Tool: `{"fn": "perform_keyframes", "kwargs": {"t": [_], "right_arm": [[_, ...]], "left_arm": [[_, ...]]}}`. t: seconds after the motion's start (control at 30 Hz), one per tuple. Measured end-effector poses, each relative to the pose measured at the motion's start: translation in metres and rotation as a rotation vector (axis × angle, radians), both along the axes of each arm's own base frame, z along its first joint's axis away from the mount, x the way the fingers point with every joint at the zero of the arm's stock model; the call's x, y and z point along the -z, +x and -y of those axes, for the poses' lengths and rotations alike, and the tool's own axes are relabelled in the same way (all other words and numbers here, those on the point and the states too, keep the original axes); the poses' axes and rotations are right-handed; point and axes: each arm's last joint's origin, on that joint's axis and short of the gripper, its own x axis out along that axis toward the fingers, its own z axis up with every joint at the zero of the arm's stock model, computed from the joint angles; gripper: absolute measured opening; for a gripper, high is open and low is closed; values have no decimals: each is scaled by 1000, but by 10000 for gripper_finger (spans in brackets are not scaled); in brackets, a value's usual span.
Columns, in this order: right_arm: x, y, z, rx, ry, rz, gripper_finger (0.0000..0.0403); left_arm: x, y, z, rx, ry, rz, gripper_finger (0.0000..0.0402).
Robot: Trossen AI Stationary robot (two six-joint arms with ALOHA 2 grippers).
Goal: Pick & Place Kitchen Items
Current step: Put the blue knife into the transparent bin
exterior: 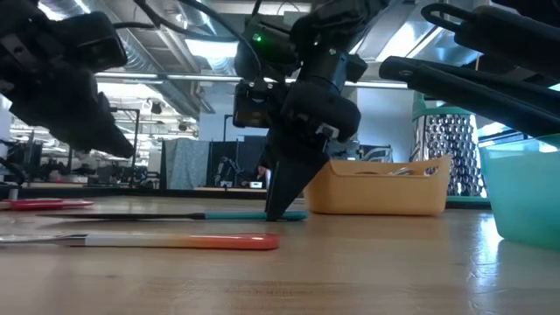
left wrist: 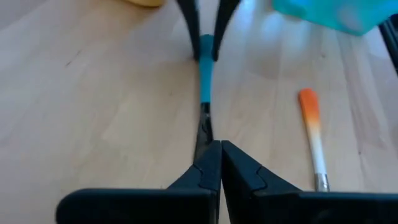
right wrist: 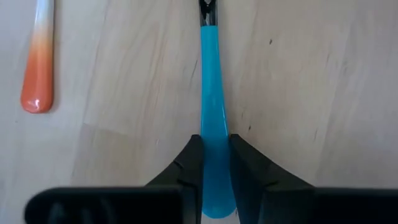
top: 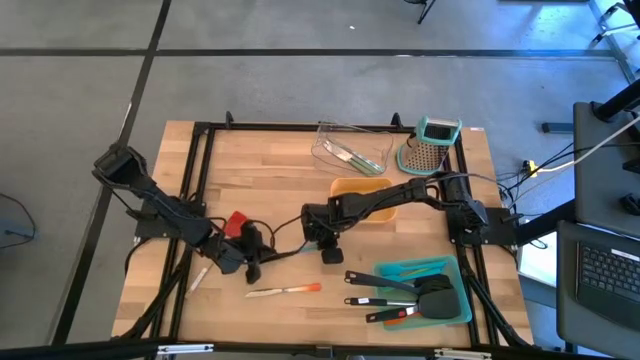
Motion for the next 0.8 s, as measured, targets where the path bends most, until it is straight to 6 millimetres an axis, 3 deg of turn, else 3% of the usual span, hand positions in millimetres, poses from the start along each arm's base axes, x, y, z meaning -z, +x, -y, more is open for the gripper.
{"fn": "perform_keyframes", "kwargs": {"t": [0.17,0.33,0.57,0.8], "right_arm": [[0,0,2,27,34,-13,51],[2,0,5,45,107,-39,51],[3,0,5,52,152,-55,51],[4,0,8,57,216,-78,51]], "left_arm": [[-6,4,4,80,42,0,21],[-7,14,11,122,150,-21,70],[23,31,17,151,259,-206,144],[39,48,24,82,413,-292,156]]}}
